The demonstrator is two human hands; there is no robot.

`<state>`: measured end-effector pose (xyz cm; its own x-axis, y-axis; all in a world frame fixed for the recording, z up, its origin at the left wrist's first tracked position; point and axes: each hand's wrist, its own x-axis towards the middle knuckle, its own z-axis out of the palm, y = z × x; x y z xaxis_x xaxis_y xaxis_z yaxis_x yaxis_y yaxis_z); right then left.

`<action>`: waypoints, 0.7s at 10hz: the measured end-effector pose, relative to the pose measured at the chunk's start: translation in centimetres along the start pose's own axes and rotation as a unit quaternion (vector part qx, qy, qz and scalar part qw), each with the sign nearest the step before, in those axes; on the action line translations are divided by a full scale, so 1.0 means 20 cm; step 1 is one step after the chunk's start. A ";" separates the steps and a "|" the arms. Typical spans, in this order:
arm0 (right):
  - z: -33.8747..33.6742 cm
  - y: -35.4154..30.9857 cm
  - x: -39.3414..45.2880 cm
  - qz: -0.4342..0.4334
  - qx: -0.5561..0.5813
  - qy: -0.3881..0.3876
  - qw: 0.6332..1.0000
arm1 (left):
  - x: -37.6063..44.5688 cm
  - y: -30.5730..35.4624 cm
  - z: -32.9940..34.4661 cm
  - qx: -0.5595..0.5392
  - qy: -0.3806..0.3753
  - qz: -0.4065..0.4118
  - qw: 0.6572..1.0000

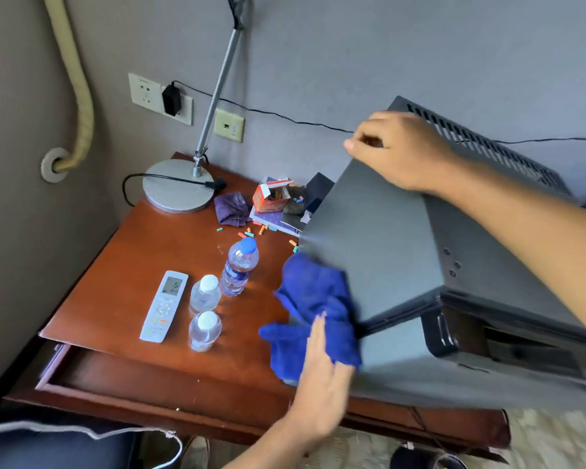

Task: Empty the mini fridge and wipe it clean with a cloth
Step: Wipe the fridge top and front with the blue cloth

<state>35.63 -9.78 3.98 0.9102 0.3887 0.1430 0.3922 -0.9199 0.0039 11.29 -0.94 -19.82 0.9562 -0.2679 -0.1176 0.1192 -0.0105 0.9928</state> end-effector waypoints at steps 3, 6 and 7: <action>-0.18 0.17 -0.63 0.065 0.044 0.098 0.992 | 0.03 -0.36 0.01 0.052 0.048 -0.070 0.995; -0.12 0.26 -1.16 0.140 0.073 -0.006 0.987 | -0.15 0.32 0.20 0.027 0.126 0.144 0.981; -0.15 0.31 -1.38 0.141 0.087 0.026 0.986 | -0.18 0.35 0.32 0.096 0.186 0.215 0.954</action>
<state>12.48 -26.33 2.96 0.9799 0.1118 0.1650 0.1459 -0.9664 -0.2116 6.91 -6.22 -12.36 0.9385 0.0719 0.3377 -0.3230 -0.1628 0.9323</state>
